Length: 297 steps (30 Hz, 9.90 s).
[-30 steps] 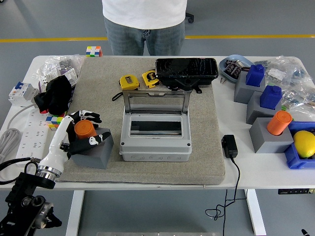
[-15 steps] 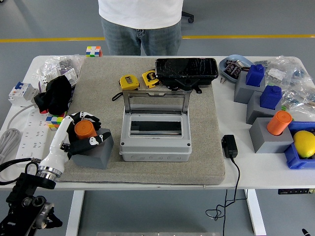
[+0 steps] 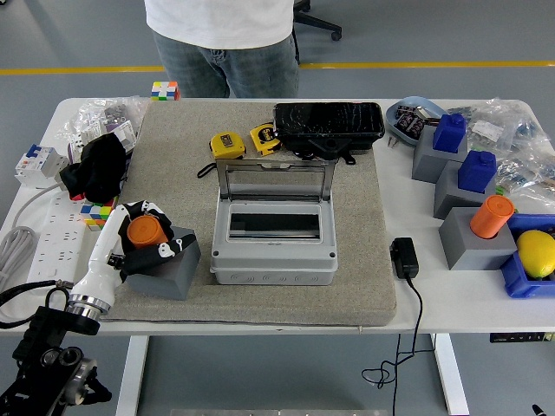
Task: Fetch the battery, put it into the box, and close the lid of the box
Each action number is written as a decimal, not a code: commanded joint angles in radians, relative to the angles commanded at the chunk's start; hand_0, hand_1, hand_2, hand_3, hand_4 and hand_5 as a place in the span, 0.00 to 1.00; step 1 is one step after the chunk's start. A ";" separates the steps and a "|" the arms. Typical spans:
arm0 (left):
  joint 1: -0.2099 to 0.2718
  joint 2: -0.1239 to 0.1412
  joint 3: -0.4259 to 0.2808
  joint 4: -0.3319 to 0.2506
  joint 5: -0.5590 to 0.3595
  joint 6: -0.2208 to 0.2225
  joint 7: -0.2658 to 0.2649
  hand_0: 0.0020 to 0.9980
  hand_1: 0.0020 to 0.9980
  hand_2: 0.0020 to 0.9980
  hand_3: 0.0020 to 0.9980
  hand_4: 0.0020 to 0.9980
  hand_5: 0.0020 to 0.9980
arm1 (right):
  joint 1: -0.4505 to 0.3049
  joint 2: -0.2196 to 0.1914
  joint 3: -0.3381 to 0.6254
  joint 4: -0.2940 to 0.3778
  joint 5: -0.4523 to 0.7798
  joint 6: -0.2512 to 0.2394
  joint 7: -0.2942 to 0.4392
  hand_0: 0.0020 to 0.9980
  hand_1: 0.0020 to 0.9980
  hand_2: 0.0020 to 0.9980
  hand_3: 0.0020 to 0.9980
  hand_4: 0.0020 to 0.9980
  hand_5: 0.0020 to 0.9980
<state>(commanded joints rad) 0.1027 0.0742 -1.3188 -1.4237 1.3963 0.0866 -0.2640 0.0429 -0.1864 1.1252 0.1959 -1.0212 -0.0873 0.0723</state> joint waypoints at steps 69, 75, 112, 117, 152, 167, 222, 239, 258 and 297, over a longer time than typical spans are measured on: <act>-0.156 0.149 0.023 -0.124 0.261 0.238 0.095 0.04 0.04 0.10 0.08 0.82 0.11 | 0.006 -0.007 0.037 -0.005 -0.017 0.000 0.003 0.86 0.86 0.83 0.85 1.00 1.00; -0.222 0.232 0.081 -0.201 0.501 0.241 0.161 0.04 0.05 0.10 0.07 0.82 0.12 | 0.011 -0.010 0.049 -0.006 -0.021 0.000 0.004 0.86 0.86 0.83 0.85 1.00 1.00; -0.561 0.272 0.731 -0.131 0.699 0.183 0.258 0.07 0.07 0.12 0.10 0.65 0.39 | 0.028 -0.027 0.151 -0.016 -0.104 -0.005 -0.009 0.86 0.86 0.83 0.85 1.00 1.00; -0.604 0.236 0.763 -0.053 0.672 0.183 0.238 0.07 0.07 0.12 0.11 0.64 0.39 | 0.027 -0.028 0.150 -0.016 -0.108 -0.006 -0.012 0.86 0.86 0.83 0.85 1.00 1.00; -0.732 0.035 0.740 0.279 0.581 0.213 0.146 0.08 0.07 0.12 0.10 0.61 0.40 | 0.032 -0.020 0.142 -0.016 -0.107 -0.008 -0.017 0.86 0.86 0.83 0.85 1.00 1.00; -0.731 0.036 0.725 0.300 0.611 0.222 0.139 0.08 0.07 0.12 0.10 0.61 0.40 | 0.032 -0.018 0.143 -0.016 -0.106 -0.006 -0.017 0.86 0.86 0.83 0.85 1.00 1.00; -0.717 0.047 0.728 0.309 0.627 0.243 0.107 0.19 0.18 0.19 0.19 0.99 0.71 | 0.032 -0.018 0.121 -0.016 -0.084 0.000 -0.018 0.86 0.86 0.83 0.85 1.00 1.00; -0.722 0.048 0.723 0.313 0.609 0.232 0.091 0.27 0.29 0.24 0.21 1.00 0.76 | 0.037 -0.018 0.113 -0.016 -0.078 0.000 -0.018 0.86 0.86 0.83 0.85 1.00 1.00; -0.720 0.048 0.714 0.312 0.595 0.222 0.079 0.78 0.84 0.71 0.56 1.00 0.82 | 0.037 -0.016 0.107 -0.016 -0.072 0.001 -0.017 0.86 0.86 0.82 0.85 1.00 1.00; -0.646 0.144 0.542 -0.072 0.485 0.082 0.162 0.51 0.64 0.62 0.64 1.00 0.95 | 0.034 -0.016 0.108 -0.016 -0.074 0.007 -0.020 0.86 0.84 0.81 0.85 1.00 1.00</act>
<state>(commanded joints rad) -0.5436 0.2182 -0.7772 -1.4956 1.8810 0.1687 -0.1022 0.0766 -0.2020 1.2333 0.1800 -1.0951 -0.0804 0.0527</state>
